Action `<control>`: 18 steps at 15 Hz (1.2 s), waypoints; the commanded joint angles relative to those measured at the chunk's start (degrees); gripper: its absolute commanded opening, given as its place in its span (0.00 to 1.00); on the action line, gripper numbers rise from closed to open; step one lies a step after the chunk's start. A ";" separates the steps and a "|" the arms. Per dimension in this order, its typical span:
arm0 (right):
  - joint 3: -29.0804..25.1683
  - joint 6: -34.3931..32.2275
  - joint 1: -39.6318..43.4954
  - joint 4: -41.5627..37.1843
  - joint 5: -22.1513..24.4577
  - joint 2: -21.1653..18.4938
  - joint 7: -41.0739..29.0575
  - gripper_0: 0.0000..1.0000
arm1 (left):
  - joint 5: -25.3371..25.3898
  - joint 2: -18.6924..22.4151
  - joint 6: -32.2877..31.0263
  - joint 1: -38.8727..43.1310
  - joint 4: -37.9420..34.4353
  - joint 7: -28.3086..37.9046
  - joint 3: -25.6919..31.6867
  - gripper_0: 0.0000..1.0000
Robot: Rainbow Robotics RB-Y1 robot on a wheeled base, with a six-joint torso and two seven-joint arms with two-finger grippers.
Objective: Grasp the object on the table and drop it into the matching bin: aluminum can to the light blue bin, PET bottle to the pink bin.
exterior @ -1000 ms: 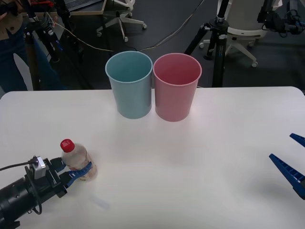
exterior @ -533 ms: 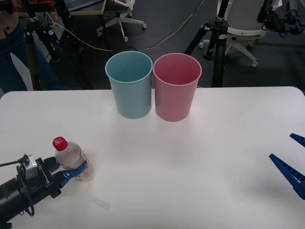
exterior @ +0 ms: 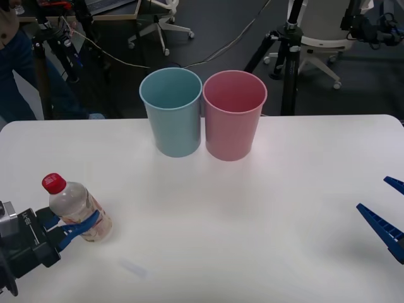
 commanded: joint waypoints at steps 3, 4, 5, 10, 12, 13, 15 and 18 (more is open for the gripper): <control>0.00 0.00 0.00 0.00 0.00 0.00 0.00 1.00 | -0.11 2.65 5.23 0.04 -6.94 2.19 0.02 0.00; 0.00 0.00 0.00 0.00 0.00 0.00 0.00 1.00 | -0.11 3.44 6.98 0.04 -8.09 2.89 -0.07 0.00; 0.00 0.00 0.00 0.00 0.00 0.00 0.00 1.00 | -0.11 4.67 9.00 -0.22 -9.67 4.56 -0.68 0.00; 0.00 0.00 0.00 0.00 0.00 0.00 0.00 1.00 | -0.11 12.06 18.23 -1.01 -19.51 15.29 -2.70 0.00; 0.00 0.00 0.00 0.00 0.00 0.00 0.00 1.00 | -0.02 14.78 20.61 -1.54 -22.50 18.63 -2.70 0.00; 0.00 0.00 0.00 0.00 0.00 0.00 0.00 1.00 | -0.02 16.54 21.75 -2.16 -23.91 20.65 -2.70 0.00; 0.00 0.00 0.00 0.00 0.00 0.00 0.00 1.00 | 0.15 18.74 23.24 -4.00 -25.75 23.90 -2.70 0.00; 0.00 0.00 0.00 0.00 0.00 0.00 0.00 1.00 | 0.24 21.11 23.95 -9.10 -27.07 29.70 -2.70 0.00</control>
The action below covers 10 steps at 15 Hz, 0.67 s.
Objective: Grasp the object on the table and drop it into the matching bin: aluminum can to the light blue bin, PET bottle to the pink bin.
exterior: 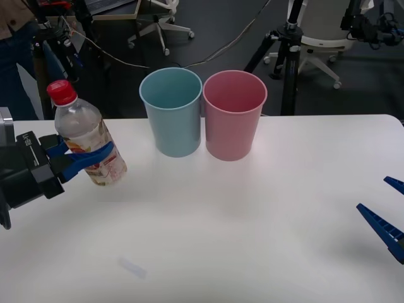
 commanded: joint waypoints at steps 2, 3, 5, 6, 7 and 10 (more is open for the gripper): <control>0.00 0.00 0.00 0.00 0.00 0.00 0.00 1.00 | 0.03 3.28 1.94 -5.37 -1.75 4.44 -0.05 0.00; 0.00 0.00 0.00 0.00 0.00 0.00 0.00 1.00 | 0.03 4.43 3.26 -6.87 -2.45 4.62 0.04 0.00; 0.00 0.00 0.00 0.00 0.00 0.00 0.00 1.00 | -1.02 6.10 4.23 -9.77 -2.54 5.41 -0.58 0.00; 0.00 0.00 0.00 0.00 0.00 0.00 0.00 1.00 | -1.64 6.98 5.72 -12.49 -2.45 6.11 -2.68 0.00; 0.00 0.00 0.00 0.00 0.00 0.00 0.00 1.00 | -1.55 7.59 7.04 -14.78 -2.37 6.64 -4.71 0.00; 0.00 0.00 0.00 0.00 0.00 0.00 0.00 1.00 | -0.94 9.17 9.06 -26.47 0.27 8.22 -13.23 0.00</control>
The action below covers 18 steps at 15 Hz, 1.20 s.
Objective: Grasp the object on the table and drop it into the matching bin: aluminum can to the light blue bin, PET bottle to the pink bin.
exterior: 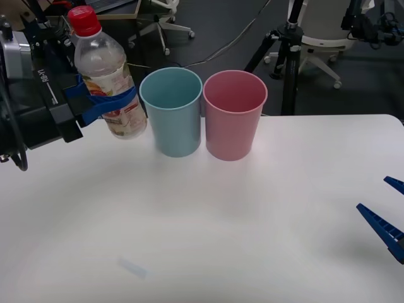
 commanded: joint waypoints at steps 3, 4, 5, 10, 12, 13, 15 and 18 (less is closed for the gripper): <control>0.00 0.00 0.00 0.00 0.00 0.00 0.00 1.00 | 3.14 -0.14 1.04 -20.20 7.70 1.60 -14.95 0.00; 0.00 0.00 0.00 0.00 0.00 0.00 0.00 1.00 | 3.40 -0.67 0.95 -23.63 9.81 1.69 -17.41 0.00; 0.00 0.00 0.00 0.00 0.00 0.00 0.00 1.00 | 3.40 -1.99 0.95 -28.03 12.80 1.87 -20.40 0.00; 0.00 0.00 0.00 0.00 0.00 0.00 0.00 1.00 | 3.05 -9.81 0.95 -41.74 25.11 2.31 -28.84 0.00; 0.00 0.00 0.00 0.00 0.00 0.00 0.00 1.00 | 2.35 -14.12 0.95 -45.52 30.47 2.40 -30.95 0.00; 0.00 0.00 0.00 0.00 0.00 0.00 0.00 1.00 | 0.32 -16.22 0.95 -46.57 32.75 2.48 -30.95 0.00; 0.00 0.00 0.00 0.00 0.00 0.00 0.00 1.00 | -2.66 -20.27 0.95 -48.59 37.15 2.92 -31.04 0.00; 0.00 0.00 0.00 0.00 0.00 0.00 0.00 1.00 | -6.09 -25.54 0.95 -51.05 43.12 3.10 -30.95 0.00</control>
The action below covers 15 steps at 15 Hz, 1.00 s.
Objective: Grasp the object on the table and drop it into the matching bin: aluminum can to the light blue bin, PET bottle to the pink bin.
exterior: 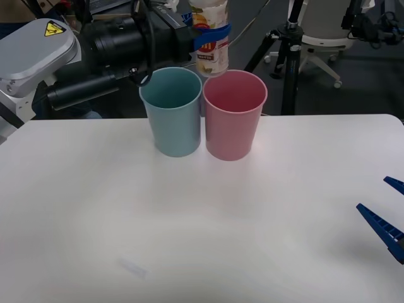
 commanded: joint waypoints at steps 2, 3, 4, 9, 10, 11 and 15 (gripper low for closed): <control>0.00 0.00 0.00 0.00 0.00 0.00 0.00 1.00 | -4.11 -6.61 -0.02 -3.67 8.15 0.07 0.02 0.00; 0.00 0.00 0.00 0.00 0.00 0.00 0.00 1.00 | -4.90 -7.84 -0.02 -4.29 9.90 0.07 0.02 0.00; 0.00 0.00 0.00 0.00 0.00 0.00 0.00 1.00 | -5.60 -9.07 -0.02 -4.81 11.40 0.07 0.02 0.00; 0.00 0.00 0.00 0.00 0.00 0.00 0.00 1.00 | -9.73 -14.61 -0.02 -6.04 16.32 0.15 0.02 0.00; 0.00 0.00 0.00 0.00 0.00 0.00 0.00 1.00 | -10.08 -15.13 -0.02 -6.04 16.50 0.24 0.02 0.00; 0.00 0.00 0.00 0.00 0.00 0.00 0.00 1.00 | -10.26 -15.57 -0.02 -5.96 16.50 0.33 0.02 0.00; 0.00 0.00 0.00 0.00 0.00 0.00 0.00 1.00 | -11.84 -17.42 -0.02 -5.96 17.64 0.94 0.02 0.00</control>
